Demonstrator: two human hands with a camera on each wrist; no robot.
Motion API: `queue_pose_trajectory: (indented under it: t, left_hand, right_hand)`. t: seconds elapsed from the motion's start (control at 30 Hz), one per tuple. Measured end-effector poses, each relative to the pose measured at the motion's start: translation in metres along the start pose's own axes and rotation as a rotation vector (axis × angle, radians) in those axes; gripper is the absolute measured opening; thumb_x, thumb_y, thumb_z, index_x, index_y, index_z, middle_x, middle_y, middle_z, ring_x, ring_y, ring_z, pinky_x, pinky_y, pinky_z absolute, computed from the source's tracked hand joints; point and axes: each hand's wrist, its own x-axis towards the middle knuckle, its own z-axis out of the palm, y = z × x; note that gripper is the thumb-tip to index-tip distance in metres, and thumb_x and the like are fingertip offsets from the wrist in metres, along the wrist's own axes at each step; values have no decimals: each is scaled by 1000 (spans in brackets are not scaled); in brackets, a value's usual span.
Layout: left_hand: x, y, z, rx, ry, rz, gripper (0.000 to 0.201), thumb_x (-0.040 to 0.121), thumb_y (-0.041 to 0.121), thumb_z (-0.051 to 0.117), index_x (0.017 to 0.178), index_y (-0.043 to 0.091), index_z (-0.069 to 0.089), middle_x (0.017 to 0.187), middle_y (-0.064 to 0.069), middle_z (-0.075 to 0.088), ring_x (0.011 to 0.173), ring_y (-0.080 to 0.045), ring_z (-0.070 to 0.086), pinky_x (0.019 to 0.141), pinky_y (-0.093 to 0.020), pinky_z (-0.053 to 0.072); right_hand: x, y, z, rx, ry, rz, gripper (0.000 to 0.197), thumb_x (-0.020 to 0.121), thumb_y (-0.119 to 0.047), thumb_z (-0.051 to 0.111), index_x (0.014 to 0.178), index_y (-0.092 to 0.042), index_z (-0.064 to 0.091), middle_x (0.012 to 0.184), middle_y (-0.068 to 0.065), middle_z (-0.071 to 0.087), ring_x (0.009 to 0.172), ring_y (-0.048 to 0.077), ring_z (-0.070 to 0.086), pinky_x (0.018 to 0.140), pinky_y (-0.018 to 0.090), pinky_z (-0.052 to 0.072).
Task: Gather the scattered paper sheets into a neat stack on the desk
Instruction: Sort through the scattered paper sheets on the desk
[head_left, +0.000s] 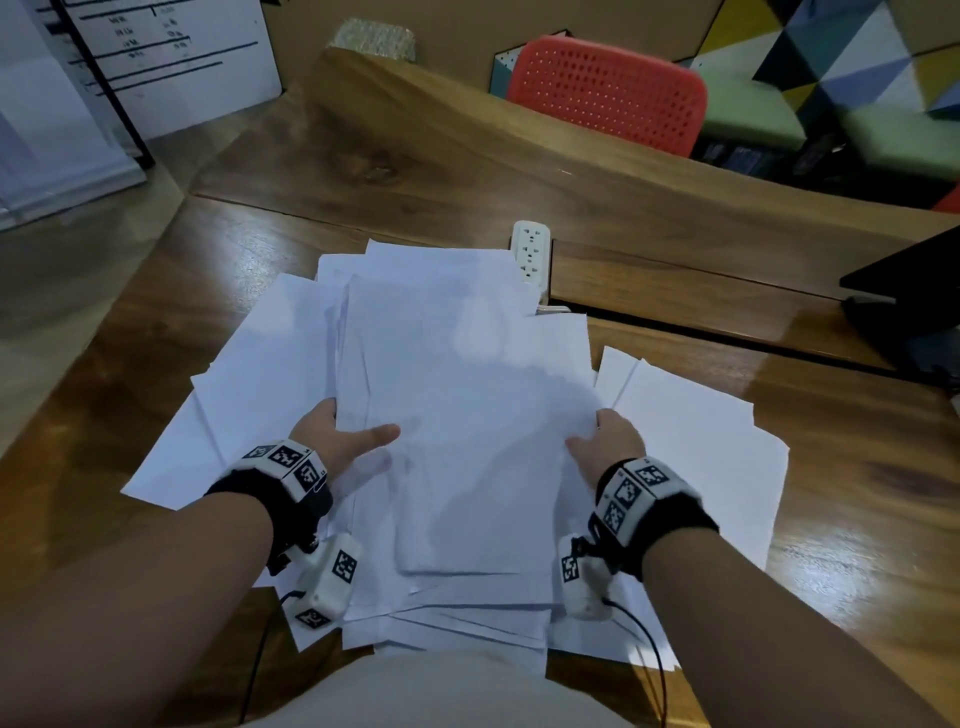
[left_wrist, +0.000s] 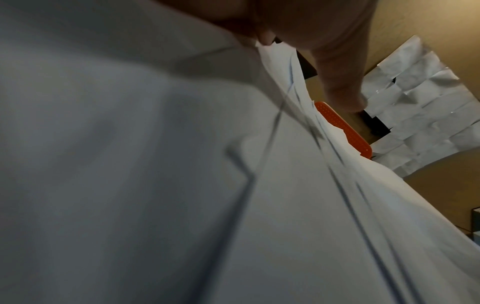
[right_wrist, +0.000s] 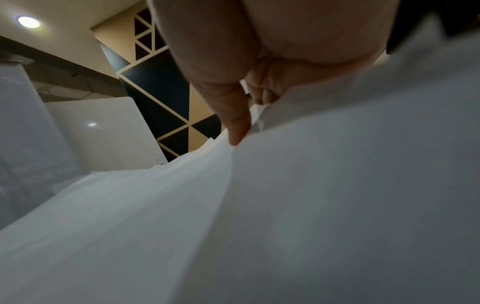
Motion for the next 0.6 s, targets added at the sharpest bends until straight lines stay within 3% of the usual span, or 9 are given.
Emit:
queue_pose_trajectory:
  t: [0.03,0.1,0.17,0.23,0.3,0.37,0.5,0.6]
  left_hand:
    - [0,-1,0,-13,-1,-2,48,68,31,79,104,16,51,87,6,58,89,-21,55,79,-29,40]
    - [1,-2,1,-24,-4,-4,55,66,24,82,111,13,54,93,5,60,90,-20,56,81,-29,41]
    - [4,-4,1,-14,-7,-11,62,64,22,83,118,10,54,104,-1,62,90,-20,56,83,-29,42]
    - [6,-6,1,-13,1,-14,64,64,22,83,119,10,54,112,-6,65,91,-21,57,84,-30,44]
    - [8,-8,2,-12,12,-8,64,63,22,83,119,9,54,116,-9,65,91,-21,58,84,-30,44]
    - [10,-8,3,-5,13,-5,64,63,23,84,118,10,55,117,-9,65,92,-22,59,86,-31,45]
    - [11,-8,2,14,20,-18,66,61,26,84,118,11,54,117,-9,65,101,-28,62,92,-37,47]
    - [11,-9,2,30,26,-13,66,61,27,84,118,11,54,117,-10,65,102,-29,62,91,-37,47]
  right_hand:
    - [-4,2,3,21,-35,-15,25,84,-17,57,104,-1,57,116,19,63,106,34,58,82,34,44]
    - [-8,13,-1,136,-53,-1,30,83,-19,61,110,-6,61,114,13,65,104,32,60,89,37,49]
    - [-7,35,-20,228,86,115,37,80,-24,65,117,-18,61,119,9,62,104,31,61,91,40,51]
    - [-7,68,-48,137,256,341,49,76,-31,65,124,-26,53,127,12,56,107,37,58,87,42,51]
    - [-9,99,-66,137,251,584,73,70,-32,69,133,-17,37,132,19,48,111,41,54,90,46,47]
    - [-9,112,-71,221,180,682,84,64,-31,76,129,-4,31,123,22,53,105,41,57,91,51,48]
    - [-5,107,-68,311,124,638,74,68,-19,78,126,8,42,100,23,61,82,37,60,77,46,51]
    - [-7,103,-62,416,74,590,58,67,-14,80,114,12,56,98,25,65,86,40,64,84,51,53]
